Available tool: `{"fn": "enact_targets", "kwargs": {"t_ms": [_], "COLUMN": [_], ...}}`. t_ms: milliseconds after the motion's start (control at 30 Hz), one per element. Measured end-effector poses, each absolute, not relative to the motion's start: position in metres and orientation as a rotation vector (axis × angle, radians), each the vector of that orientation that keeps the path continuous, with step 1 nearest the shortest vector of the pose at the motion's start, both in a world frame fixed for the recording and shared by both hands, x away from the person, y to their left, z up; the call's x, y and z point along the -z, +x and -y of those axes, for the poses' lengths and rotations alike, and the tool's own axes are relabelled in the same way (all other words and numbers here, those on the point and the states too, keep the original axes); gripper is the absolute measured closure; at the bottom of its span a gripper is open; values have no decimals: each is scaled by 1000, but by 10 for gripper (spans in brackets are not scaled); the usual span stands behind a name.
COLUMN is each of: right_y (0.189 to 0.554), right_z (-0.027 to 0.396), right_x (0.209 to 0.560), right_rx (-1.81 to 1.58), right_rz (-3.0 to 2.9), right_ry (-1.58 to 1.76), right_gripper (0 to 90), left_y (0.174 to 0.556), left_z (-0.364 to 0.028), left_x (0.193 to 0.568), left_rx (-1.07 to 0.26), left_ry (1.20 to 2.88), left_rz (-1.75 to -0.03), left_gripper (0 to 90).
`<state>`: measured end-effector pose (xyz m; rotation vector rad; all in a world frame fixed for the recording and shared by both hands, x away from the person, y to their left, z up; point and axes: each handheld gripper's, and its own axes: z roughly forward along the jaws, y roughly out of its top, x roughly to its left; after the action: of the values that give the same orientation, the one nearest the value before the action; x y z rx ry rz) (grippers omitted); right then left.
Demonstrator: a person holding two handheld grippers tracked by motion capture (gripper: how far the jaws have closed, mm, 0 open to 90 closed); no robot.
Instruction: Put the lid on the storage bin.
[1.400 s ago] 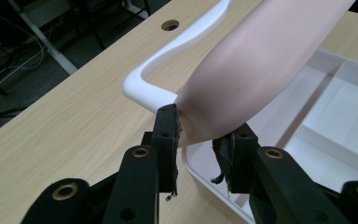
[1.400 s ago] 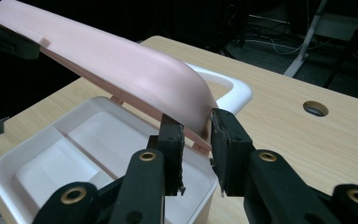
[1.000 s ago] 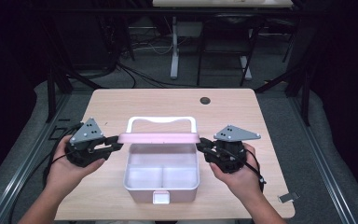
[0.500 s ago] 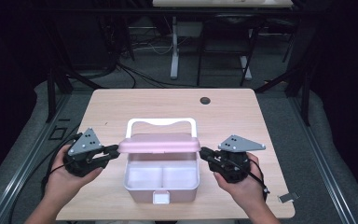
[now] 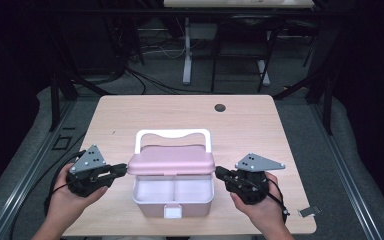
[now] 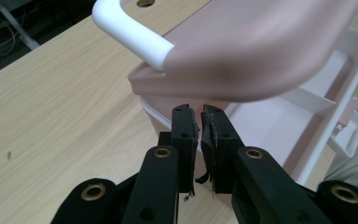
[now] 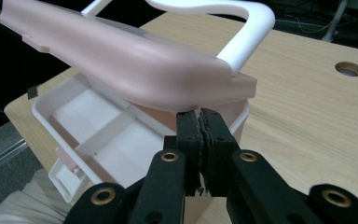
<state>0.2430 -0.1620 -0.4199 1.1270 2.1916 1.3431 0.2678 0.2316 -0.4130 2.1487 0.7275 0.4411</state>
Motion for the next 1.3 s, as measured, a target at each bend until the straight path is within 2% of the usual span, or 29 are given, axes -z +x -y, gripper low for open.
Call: {"fn": "enact_targets", "kwargs": {"t_ms": [233, 533, 700, 1067, 1300], "right_y": [241, 260, 271, 299, 303], "right_z": [170, 169, 167, 172, 184], "right_x": [422, 419, 422, 425, 433], "right_rx": [-1332, -1297, -1249, -1321, -1284], "right_rz": [-2177, -2205, -2172, -2114, -2021], "right_ry": [1169, 1215, 1242, 1307, 1338], "right_gripper": [881, 849, 803, 621, 566], "left_y": [268, 285, 293, 305, 310], "left_z": [-231, -241, -252, -282, -288], "left_x": [422, 424, 424, 438, 446], "left_rx": [-414, -426, -441, -423, -414], "left_ry": [2162, 2152, 2129, 2087, 2081], "left_rz": [-741, -832, -890, -1017, -1040], "left_gripper": [879, 835, 779, 678, 649]}}
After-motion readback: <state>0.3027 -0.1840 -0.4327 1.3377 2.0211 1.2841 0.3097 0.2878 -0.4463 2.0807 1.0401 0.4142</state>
